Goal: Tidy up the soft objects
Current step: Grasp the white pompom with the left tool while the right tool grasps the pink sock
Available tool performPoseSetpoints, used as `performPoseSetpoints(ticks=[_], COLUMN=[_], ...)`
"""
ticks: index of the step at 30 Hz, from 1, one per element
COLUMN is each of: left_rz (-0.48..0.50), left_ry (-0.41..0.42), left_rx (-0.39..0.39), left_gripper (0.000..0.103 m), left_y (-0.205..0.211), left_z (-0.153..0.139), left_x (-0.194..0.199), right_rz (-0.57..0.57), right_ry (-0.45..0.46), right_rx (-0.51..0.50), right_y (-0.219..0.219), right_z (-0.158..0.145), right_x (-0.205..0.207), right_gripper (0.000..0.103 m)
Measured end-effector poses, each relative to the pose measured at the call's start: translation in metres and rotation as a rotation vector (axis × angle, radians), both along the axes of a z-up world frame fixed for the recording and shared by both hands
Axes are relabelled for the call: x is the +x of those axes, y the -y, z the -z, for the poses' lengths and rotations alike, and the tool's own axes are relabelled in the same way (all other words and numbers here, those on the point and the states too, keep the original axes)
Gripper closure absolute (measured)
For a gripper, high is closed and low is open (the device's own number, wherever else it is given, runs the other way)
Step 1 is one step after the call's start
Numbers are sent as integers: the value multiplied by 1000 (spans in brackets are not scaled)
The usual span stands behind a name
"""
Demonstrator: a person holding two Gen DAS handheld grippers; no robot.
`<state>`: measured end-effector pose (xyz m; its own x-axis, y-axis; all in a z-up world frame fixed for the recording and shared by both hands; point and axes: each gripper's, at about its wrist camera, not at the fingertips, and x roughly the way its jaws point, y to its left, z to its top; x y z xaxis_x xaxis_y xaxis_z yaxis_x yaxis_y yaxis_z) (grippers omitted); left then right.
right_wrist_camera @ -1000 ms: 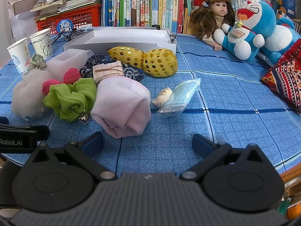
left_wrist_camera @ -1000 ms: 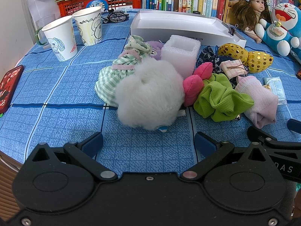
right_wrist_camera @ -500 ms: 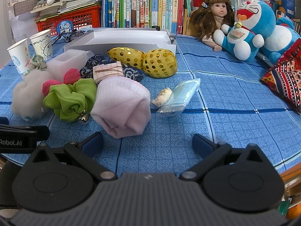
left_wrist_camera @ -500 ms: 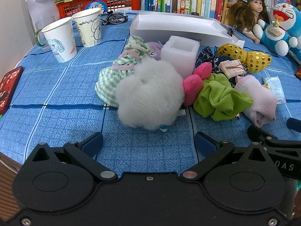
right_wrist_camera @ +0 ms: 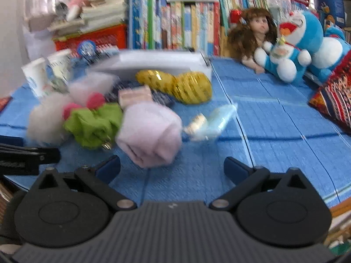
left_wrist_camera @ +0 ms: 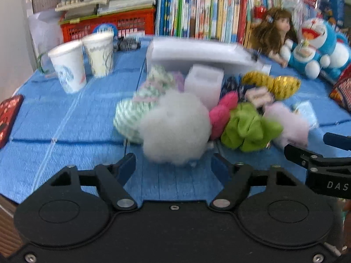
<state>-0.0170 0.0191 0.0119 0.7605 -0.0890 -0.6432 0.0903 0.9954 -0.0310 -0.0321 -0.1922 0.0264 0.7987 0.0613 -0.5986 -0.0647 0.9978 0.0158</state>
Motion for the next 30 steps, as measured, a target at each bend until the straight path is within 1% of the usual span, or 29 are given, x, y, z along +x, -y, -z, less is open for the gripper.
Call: performPoseSetpoints(ticks=[4, 6, 9, 10, 14, 16, 20, 22, 23, 24, 25, 27, 30], left_rz=[10, 22, 38, 39, 30, 29, 21, 11, 7, 3, 8, 24, 42], left_ry=[110, 127, 103, 92, 68, 66, 54, 41, 36, 40, 44, 54, 78], left_rx=[28, 37, 29, 25, 55, 56, 54, 49, 48, 43, 38, 31, 23], left_gripper=[34, 35, 43, 45, 44, 41, 36, 37, 39, 41, 43, 45, 46], left_y=[1, 3, 6, 6, 10, 11, 14, 15, 16, 16, 16, 13, 10], left_z=[-17, -21, -20, -17, -4, -1, 6, 12, 13, 14, 13, 9, -3], left_x=[-4, -2, 3, 4, 6, 8, 15, 21, 24, 24, 24, 21, 16], right_rz=[-40, -59, -73, -75, -83, -86, -115, -129, -132, -129, -124, -121, -128], right_ry=[104, 122, 116, 111, 90, 76, 62, 41, 24, 7, -9, -11, 4], right_rx=[-21, -34, -44, -46, -48, -43, -50, -34, -19, -5, 13, 33, 43], right_y=[-3, -4, -4, -5, -6, -6, -12, -13, -13, -12, -12, -11, -8], right_z=[-16, -19, -19, -19, -14, -12, -9, -5, -3, 0, 1, -1, -9], right_x=[-4, -1, 4, 5, 8, 12, 17, 24, 28, 31, 34, 33, 29], right_gripper=[2, 7, 14, 15, 22, 25, 26, 25, 27, 35, 39, 48, 55])
